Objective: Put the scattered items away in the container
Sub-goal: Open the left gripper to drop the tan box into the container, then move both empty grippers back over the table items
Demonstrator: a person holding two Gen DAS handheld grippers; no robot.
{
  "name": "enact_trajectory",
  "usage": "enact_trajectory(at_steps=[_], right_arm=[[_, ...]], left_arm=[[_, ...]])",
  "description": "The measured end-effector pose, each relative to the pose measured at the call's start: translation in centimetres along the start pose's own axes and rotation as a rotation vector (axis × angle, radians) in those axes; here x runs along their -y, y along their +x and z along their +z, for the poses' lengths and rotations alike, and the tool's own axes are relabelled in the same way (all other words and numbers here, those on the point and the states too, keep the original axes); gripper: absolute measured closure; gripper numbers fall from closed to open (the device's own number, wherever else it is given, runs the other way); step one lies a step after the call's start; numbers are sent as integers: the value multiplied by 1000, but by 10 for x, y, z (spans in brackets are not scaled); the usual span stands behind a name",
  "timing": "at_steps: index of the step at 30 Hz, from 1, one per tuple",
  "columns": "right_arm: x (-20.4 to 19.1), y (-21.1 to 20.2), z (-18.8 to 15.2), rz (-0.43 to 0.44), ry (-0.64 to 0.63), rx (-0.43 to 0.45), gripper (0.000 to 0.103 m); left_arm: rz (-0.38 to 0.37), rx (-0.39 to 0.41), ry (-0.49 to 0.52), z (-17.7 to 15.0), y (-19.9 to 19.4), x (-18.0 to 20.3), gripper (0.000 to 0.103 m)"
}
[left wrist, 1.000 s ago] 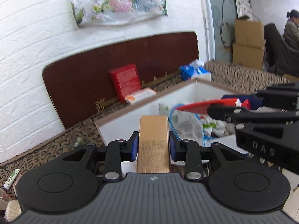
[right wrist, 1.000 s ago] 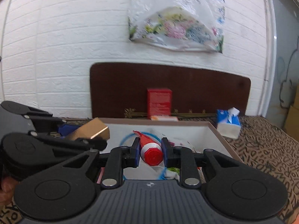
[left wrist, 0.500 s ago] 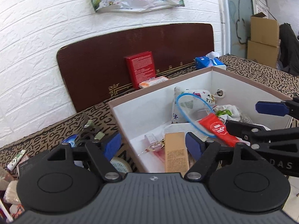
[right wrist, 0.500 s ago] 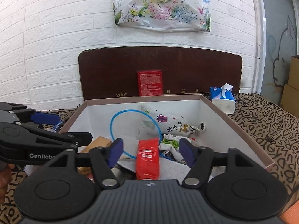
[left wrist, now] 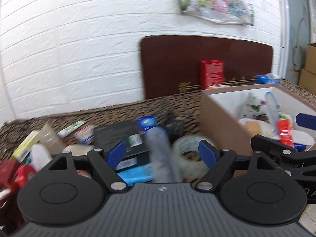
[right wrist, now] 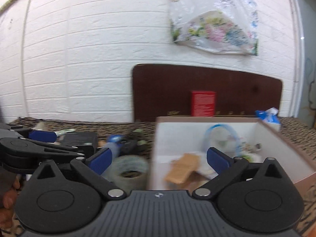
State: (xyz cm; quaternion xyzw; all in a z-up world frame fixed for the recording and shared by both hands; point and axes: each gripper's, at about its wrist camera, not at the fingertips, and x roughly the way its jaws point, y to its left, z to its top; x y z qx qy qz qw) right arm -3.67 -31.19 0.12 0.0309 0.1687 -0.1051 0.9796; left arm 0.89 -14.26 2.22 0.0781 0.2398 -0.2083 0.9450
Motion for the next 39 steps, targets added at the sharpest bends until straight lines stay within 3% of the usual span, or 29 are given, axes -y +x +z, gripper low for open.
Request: enact_trajectory(at_steps=[10,18,23,30,34,39], right_arm=[[-92,12,-44,186,-89,-68,0],[-135,21,-70,223,-178,-119,0],[-146,39,-82,303,-139,-196,0],[-151,48,-93,279,-166,-234,0],[-147,52,-93,274,-153,-245,0],[-146,56,-94,269,-157,-248,0]], left_arm=[[174,-119,-26,-55,-2,-57,19],[268,-133,-7,-99,-25,-88,19],[262,-91,-31,-101,-21,-107,19],[223,-70,-14,-93,-8,-110,19],[142,-48,-6,-95,-9,-105,20],[100,-83,31,-96,2,-101,21]])
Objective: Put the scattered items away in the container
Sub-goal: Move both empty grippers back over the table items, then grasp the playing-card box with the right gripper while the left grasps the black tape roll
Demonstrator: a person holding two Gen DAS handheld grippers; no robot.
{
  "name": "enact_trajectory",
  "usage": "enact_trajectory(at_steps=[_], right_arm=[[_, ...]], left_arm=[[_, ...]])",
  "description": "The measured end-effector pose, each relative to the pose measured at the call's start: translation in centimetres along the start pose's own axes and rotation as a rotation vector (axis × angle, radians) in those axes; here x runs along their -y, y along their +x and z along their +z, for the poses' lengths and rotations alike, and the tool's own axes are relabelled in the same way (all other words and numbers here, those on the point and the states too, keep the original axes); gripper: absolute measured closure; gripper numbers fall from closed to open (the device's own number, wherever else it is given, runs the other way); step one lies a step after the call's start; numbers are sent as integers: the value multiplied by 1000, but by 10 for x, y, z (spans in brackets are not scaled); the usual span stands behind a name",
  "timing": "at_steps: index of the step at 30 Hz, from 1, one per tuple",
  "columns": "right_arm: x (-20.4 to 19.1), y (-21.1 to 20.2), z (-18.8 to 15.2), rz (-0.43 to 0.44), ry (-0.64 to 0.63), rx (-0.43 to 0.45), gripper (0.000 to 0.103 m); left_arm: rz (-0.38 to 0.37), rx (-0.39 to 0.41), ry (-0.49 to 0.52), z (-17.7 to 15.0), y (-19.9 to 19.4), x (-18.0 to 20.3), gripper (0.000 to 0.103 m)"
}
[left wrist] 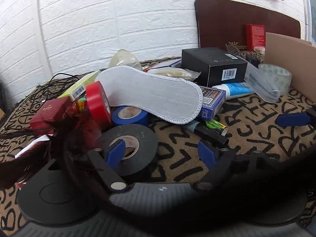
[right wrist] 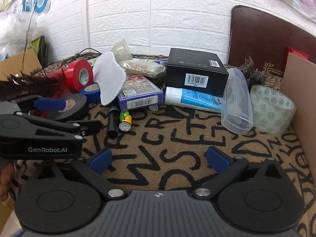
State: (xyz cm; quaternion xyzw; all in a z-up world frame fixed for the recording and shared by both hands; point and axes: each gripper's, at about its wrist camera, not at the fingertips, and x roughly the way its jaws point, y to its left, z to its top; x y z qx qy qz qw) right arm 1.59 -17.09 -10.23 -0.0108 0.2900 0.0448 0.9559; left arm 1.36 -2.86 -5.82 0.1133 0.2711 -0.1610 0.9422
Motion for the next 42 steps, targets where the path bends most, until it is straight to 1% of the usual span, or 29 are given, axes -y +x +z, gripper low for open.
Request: enact_trajectory(at_steps=[3,5,6,7,8,9,10,11,12,14,17,18,19,20,21,23,25,28,30,31,33,34,35,36,38,42], right_arm=[[1,1,1,1,4,-3,0],[1,0,2,-11,5,-2,0],[2,-1,2,-20,5,2,0],[3,-3,2,-28,4,9,0],[4,-4,3,-31,4,16,0],[5,-6,4,-27,6,22,1],[7,-7,5,-9,15,24,2],[9,-6,7,25,32,24,14],[12,-5,9,64,54,20,38],[14,-1,12,111,75,18,52],[7,2,21,104,17,41,53],[6,3,25,97,6,56,50],[5,4,29,97,-4,68,47],[4,7,34,100,-16,75,37],[3,9,38,98,-30,84,32],[0,17,46,108,-65,84,34],[-3,24,52,106,-96,87,33],[-3,35,58,130,-120,85,29],[-3,45,63,136,-126,62,16],[-4,49,64,138,-130,55,14],[-4,52,66,151,-134,63,17],[-3,52,67,164,-130,65,20],[-2,52,67,172,-129,65,37],[-1,52,68,179,-127,50,40],[2,48,66,195,-109,37,40],[9,28,55,187,-80,45,40]], left_arm=[[2,-33,15,3,10,0,19],[-2,-44,-5,3,12,-2,22],[9,-45,-13,3,10,-4,33],[33,-42,-15,2,7,-5,54],[57,-40,-17,0,4,-8,65],[57,-40,-30,-1,2,-12,70],[35,-41,-54,-2,-1,-18,70],[24,-41,-72,-4,-4,-22,70],[22,-38,-78,-5,-5,-23,70],[35,-21,-61,-10,-8,-20,70],[77,12,9,-16,-10,-9,68],[84,24,22,-18,-10,-7,68],[88,32,28,-19,-11,-7,68],[89,34,26,-19,-11,-7,68],[88,33,19,-18,-10,-9,68],[88,31,12,-15,-8,-10,68],[99,34,26,-15,-7,-8,68],[105,38,31,-16,-5,-7,67],[109,39,33,-16,-5,-6,67],[112,41,37,-16,-5,-5,67],[115,42,42,-16,-4,-4,67],[116,43,41,-16,-4,-4,67],[116,44,41,-17,-4,-4,67],[118,44,42,-17,-5,-4,66],[124,45,49,-17,-5,-3,66],[126,48,50,-18,-5,-2,66]])
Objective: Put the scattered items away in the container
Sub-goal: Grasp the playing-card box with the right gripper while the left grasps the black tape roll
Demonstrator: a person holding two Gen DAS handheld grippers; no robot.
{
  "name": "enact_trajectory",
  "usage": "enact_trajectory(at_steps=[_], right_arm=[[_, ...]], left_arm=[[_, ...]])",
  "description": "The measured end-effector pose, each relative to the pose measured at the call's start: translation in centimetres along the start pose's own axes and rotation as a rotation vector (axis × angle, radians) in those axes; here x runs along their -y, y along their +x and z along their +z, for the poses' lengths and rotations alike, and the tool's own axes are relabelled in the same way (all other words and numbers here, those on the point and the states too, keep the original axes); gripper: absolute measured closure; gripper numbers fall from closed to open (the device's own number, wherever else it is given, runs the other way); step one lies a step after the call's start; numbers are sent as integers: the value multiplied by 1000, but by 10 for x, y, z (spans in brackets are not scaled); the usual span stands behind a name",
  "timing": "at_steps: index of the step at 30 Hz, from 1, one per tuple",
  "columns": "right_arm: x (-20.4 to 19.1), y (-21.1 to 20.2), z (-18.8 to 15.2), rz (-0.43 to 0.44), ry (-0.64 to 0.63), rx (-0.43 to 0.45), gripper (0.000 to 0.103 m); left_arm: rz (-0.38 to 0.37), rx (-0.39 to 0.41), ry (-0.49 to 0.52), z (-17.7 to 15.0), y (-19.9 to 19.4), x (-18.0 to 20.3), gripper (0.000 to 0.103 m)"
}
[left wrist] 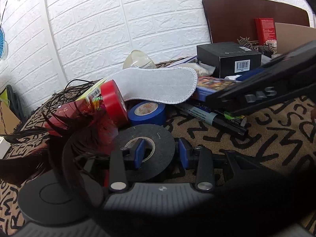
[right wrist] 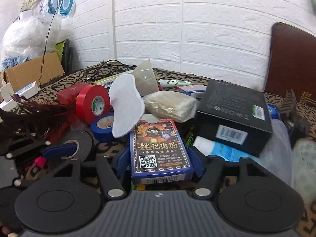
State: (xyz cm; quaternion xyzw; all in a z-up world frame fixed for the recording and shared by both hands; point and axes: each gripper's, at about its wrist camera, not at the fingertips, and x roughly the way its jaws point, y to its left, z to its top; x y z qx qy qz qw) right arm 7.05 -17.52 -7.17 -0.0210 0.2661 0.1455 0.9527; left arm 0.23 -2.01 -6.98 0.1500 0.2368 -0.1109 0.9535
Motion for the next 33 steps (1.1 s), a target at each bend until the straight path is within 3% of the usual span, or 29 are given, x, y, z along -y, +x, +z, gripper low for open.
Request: enact_trajectory(at_steps=[8,15,17,20,25,27,30,33], right_arm=[[15,-60,-40,-56,47,-48,40],[20,-62,-56,-100,65,-95,39],[18,-53,-54,-106,52,-104,29],[15,-42,-54,-112,44,-114,0],[13,-36,-58,-104,52,-74,5],[13,-38,-58,-97,49,-68,14],[15,-38,-58,-91,53,-70,14],[13,-36,-57,-94,48,-74,14]], left_arm=[[10,-11,-2,1,-1,2,66],[22,-34,4,2,-6,6,63],[27,-33,27,0,-10,8,62],[35,-26,48,-4,-11,10,61],[41,-46,51,-1,-8,10,60],[41,-86,68,5,-12,11,61],[44,-161,118,14,-13,16,61],[-14,-226,130,24,3,8,59]])
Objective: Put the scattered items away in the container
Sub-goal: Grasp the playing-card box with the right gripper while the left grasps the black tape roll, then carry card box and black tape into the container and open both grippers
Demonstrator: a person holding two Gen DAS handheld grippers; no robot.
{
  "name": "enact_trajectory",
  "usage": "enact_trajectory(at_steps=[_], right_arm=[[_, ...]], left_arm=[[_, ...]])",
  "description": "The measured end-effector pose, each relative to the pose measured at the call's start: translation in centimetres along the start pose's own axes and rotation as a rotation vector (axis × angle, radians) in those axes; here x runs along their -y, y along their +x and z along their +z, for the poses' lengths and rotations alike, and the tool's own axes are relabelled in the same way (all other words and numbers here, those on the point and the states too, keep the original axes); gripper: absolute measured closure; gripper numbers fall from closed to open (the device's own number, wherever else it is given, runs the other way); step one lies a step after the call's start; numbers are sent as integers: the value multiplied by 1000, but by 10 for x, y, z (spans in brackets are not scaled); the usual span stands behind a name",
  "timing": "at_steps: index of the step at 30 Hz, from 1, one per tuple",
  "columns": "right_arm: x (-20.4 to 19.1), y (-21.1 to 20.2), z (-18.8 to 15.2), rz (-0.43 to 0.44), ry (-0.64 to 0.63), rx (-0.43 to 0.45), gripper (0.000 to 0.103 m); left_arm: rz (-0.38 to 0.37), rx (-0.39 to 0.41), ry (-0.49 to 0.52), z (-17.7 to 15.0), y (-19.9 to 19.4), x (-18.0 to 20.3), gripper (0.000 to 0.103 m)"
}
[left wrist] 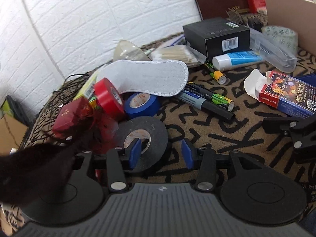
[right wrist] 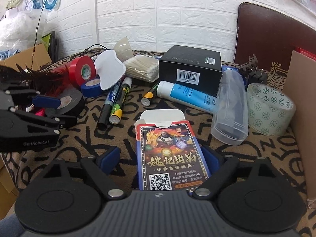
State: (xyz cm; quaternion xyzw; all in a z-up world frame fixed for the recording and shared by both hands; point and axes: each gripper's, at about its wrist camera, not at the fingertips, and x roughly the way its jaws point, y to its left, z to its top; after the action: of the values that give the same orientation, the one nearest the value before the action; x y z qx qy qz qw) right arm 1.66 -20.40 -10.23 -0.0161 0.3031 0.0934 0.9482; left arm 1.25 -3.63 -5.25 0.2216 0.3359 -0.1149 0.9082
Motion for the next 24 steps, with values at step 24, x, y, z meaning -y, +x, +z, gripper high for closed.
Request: enact_trajectory(at_steps=[24], right_arm=[[18,-55,25,-47,8,163,44]], left_arm=[[-170,229,-288,5,-28,-9,75]])
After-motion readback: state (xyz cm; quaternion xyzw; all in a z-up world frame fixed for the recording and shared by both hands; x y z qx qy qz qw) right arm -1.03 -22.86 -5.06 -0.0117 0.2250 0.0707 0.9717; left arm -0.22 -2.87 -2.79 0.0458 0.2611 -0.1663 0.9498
